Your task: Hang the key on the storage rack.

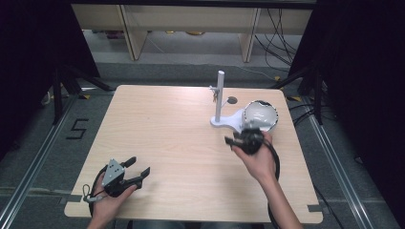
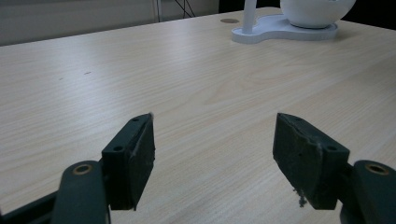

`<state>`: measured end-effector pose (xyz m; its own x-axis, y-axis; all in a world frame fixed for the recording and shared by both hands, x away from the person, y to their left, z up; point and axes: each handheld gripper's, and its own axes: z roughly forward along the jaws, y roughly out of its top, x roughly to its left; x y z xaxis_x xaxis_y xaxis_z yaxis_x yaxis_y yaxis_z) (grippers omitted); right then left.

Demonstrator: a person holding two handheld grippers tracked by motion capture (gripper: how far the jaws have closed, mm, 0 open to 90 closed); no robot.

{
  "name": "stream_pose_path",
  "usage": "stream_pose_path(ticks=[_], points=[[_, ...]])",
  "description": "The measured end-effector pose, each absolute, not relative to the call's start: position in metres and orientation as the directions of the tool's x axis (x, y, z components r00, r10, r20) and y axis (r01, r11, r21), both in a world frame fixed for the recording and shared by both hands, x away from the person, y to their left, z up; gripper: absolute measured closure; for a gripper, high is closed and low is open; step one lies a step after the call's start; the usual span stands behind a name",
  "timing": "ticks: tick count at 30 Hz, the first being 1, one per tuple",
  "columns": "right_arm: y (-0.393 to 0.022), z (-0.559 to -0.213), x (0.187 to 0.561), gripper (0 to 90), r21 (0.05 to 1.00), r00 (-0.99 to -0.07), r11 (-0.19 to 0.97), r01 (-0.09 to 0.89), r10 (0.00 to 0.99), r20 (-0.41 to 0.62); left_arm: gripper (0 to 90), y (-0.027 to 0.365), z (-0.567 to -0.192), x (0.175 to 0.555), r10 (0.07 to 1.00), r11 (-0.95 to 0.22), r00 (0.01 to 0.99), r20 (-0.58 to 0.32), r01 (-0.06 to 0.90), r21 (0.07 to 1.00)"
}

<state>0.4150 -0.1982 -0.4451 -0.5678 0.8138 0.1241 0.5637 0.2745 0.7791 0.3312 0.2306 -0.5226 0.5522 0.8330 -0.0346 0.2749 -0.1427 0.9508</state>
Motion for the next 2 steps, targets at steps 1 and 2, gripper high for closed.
stream_pose_path(ticks=[1, 2], points=[[-0.2037, -0.4603, 0.4064, 58.1, 0.775, -0.561, 0.266, 0.574, 0.817, 0.135, 28.9, 0.2308, -0.5225, 0.3313, 0.834, -0.142, 0.55, -0.035, 0.277, 0.95], [-0.2037, -0.4603, 0.4064, 58.1, 0.775, -0.561, 0.266, 0.574, 0.817, 0.135, 28.9, 0.2308, -0.5225, 0.3313, 0.834, -0.142, 0.55, -0.035, 0.277, 0.95]])
